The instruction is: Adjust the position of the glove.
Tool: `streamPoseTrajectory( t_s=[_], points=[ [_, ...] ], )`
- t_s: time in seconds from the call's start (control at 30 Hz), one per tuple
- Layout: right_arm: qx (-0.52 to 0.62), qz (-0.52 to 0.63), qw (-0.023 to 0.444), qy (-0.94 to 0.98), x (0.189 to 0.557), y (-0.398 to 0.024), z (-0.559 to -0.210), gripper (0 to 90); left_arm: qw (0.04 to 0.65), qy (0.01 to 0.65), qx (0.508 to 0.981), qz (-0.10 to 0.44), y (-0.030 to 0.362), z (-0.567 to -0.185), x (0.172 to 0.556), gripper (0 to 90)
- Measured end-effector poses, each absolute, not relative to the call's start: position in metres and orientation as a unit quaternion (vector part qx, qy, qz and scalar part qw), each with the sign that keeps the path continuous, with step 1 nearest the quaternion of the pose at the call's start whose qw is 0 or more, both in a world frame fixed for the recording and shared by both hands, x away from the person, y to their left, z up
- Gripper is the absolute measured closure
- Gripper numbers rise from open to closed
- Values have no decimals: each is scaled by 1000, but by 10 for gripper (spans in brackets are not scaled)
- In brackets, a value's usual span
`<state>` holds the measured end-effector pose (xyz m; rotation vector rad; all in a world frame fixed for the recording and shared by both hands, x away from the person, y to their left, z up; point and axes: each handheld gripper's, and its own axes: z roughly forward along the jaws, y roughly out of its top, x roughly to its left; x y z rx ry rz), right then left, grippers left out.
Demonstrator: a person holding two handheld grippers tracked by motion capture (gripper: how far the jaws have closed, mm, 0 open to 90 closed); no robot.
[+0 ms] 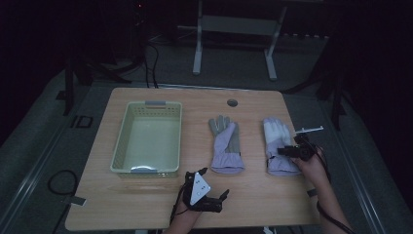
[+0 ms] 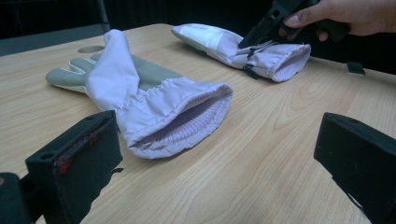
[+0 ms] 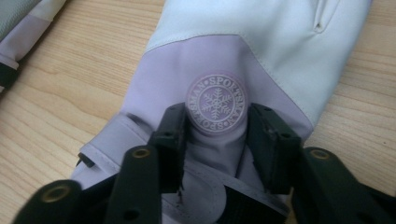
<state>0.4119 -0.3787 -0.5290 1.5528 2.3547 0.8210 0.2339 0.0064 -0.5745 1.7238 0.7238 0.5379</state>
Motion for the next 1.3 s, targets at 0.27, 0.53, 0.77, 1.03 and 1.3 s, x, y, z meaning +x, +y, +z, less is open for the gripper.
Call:
streamPoseTrajectory(
  t_s=[0.27,0.53,0.77,1.03,1.3],
  points=[
    [530,285,103,792,409,-377,-528,786,563,309,732,227,7,-574,234,9],
    [541,301,130,774,404,-378,-495,813,562,310,732,229,7,-575,234,9],
    [547,334,141,755,404,-375,-454,812,562,310,732,229,6,-574,234,8],
    [537,354,162,749,399,-349,-411,811,562,310,732,229,6,-574,234,8],
    [516,368,164,756,398,-313,-390,809,562,308,732,229,6,-574,234,8]
  ],
)
